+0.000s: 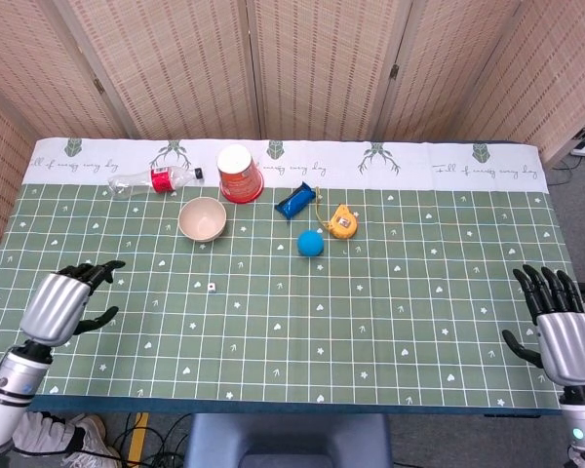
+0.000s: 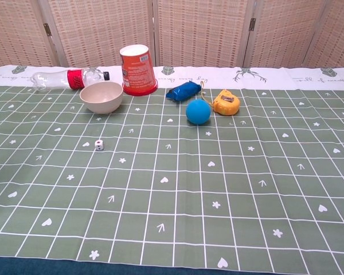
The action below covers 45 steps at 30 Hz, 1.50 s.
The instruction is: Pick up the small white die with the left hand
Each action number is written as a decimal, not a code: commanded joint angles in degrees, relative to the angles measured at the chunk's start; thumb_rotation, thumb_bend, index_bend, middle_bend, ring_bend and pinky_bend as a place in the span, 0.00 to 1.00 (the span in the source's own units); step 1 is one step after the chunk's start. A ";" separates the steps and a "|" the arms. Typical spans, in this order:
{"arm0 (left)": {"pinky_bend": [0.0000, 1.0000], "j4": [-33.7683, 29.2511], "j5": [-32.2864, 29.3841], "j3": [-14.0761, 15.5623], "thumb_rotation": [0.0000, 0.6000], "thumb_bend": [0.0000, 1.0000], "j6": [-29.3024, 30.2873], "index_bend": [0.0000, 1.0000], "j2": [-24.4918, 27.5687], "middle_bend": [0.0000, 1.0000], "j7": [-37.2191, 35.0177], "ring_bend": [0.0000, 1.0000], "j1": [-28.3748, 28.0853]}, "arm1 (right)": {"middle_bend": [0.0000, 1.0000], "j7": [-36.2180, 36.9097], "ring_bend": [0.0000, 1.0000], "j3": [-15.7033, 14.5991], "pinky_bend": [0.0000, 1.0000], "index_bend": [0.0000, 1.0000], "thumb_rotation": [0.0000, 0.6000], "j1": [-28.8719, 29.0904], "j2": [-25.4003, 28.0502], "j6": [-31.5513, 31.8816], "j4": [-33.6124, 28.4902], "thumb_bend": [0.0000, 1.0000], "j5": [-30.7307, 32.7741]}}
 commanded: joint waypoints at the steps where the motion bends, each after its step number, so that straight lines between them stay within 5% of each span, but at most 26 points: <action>1: 0.76 1.09 1.48 -1.06 1.00 0.25 -4.62 0.30 -1.27 0.61 -0.85 0.58 -4.55 | 0.08 -0.37 0.03 0.01 0.05 0.00 1.00 0.17 0.14 -0.21 -0.32 0.16 -0.08; 8: 0.93 4.75 -2.88 -2.24 1.00 0.25 -14.97 0.34 -5.89 0.82 -1.86 0.76 -12.06 | 0.08 -1.03 0.04 0.04 0.06 0.00 1.00 0.24 0.43 -0.50 -1.05 0.16 0.26; 15: 1.00 8.34 -10.47 -2.63 1.00 0.25 -24.47 0.37 -10.77 0.94 0.49 0.86 -17.29 | 0.08 -1.13 0.04 0.05 0.07 0.00 1.00 0.23 0.66 -0.52 -1.30 0.16 0.40; 23: 1.00 13.95 -17.13 -2.57 1.00 0.34 -29.67 0.41 -16.73 0.98 2.13 0.89 -20.77 | 0.09 -1.10 0.05 0.16 0.07 0.00 1.00 0.34 0.86 -0.61 -1.42 0.17 0.49; 45: 1.00 23.89 -29.61 -1.80 1.00 0.34 -34.47 0.46 -26.84 0.99 8.35 0.90 -25.55 | 0.09 -0.79 0.05 0.13 0.07 0.00 1.00 0.12 0.74 -0.69 -1.05 0.17 1.29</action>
